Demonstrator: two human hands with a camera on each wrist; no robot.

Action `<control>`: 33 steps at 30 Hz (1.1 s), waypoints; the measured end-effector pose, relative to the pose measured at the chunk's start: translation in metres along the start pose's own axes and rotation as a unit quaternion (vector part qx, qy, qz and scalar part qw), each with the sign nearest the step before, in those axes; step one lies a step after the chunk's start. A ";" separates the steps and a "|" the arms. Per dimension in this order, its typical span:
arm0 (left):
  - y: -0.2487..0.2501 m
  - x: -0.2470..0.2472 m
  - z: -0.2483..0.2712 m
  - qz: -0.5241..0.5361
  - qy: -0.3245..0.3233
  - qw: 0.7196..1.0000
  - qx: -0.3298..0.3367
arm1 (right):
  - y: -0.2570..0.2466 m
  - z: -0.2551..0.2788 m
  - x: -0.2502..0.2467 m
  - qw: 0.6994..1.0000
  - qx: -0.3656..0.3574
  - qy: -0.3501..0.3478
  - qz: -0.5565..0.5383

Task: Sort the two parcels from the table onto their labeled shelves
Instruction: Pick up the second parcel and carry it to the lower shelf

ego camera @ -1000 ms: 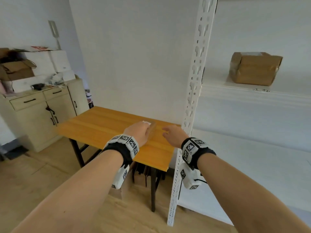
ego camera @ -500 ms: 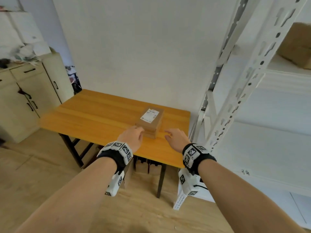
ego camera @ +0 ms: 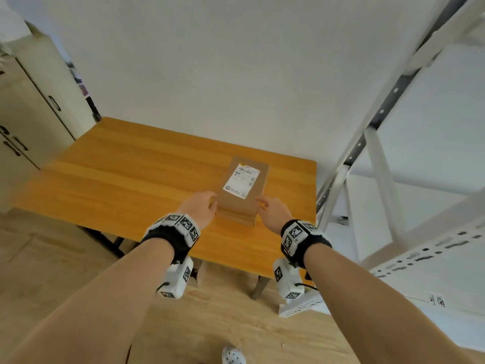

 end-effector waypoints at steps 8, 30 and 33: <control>-0.044 0.020 -0.081 0.082 -0.065 0.994 -0.020 | -0.005 -0.058 0.026 0.997 0.070 -0.016 -0.043; -0.049 0.044 -0.110 0.396 -0.130 0.896 -0.152 | 0.037 -0.077 0.051 0.910 0.171 0.018 -0.378; -0.033 0.034 -0.097 0.428 -0.122 0.884 -0.145 | 0.039 -0.064 0.037 0.904 0.143 0.020 -0.403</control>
Point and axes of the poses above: each hand's wrist, its own z-axis away from the middle knuckle, its own x-axis out of the palm, y = z × x, the point moved 4 cm from there along -z, towards the middle knuckle, and after that the axes turned 12 degrees about z, right-handed, at the moved point
